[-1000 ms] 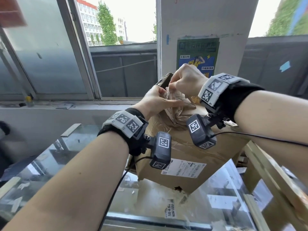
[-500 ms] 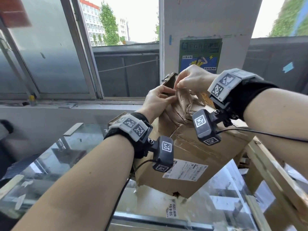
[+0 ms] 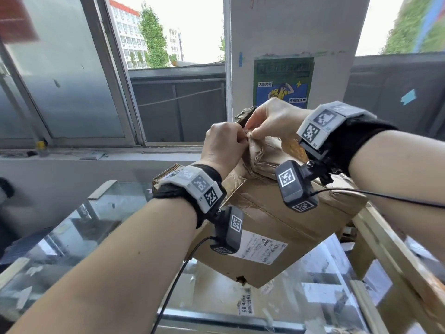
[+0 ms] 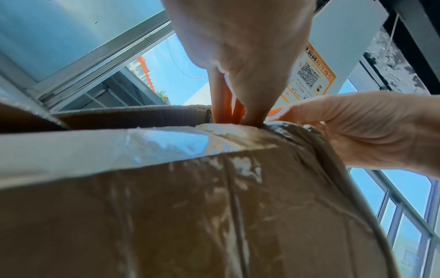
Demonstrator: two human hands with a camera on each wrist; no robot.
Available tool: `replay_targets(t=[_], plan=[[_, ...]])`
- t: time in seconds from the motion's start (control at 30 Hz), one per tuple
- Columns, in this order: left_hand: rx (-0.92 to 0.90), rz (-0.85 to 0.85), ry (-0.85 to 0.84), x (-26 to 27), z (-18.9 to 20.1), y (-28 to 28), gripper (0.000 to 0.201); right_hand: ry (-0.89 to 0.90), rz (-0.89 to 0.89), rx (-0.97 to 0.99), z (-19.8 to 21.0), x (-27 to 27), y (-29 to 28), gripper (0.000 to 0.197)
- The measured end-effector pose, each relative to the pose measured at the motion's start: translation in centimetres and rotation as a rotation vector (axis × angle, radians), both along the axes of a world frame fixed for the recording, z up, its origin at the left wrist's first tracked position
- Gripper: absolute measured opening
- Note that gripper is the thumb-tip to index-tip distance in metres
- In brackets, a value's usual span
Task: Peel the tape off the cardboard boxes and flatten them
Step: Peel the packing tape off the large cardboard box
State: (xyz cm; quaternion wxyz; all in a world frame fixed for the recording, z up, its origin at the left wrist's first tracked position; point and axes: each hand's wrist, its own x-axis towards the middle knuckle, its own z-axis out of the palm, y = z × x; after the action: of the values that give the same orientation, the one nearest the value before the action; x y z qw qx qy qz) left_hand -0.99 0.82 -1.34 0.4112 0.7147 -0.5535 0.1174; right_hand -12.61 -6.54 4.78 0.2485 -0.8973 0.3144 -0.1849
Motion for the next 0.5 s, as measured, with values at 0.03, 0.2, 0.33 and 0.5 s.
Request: replay_targets(t=[0.03, 0.2, 0.33, 0.5], plan=[[0.012, 0.007, -0.033, -0.03, 0.1, 0.01, 0.013, -0.002, 0.0, 0.002, 0.0, -0.06, 0.03, 0.021], [0.001, 0.04, -0.079, -0.02, 0.63, 0.19, 0.017, 0.01, 0.008, 0.02, 0.03, -0.49, -0.2, 0.022], [-0.007, 0.031, 0.003, -0.02, 0.83, 0.0, 0.013, 0.052, 0.015, 0.041, 0.3, -0.75, -0.39, 0.024], [0.036, 0.0, 0.064, 0.15, 0.98, -0.23, 0.015, 0.101, 0.03, -0.013, 0.19, -0.82, -0.41, 0.026]])
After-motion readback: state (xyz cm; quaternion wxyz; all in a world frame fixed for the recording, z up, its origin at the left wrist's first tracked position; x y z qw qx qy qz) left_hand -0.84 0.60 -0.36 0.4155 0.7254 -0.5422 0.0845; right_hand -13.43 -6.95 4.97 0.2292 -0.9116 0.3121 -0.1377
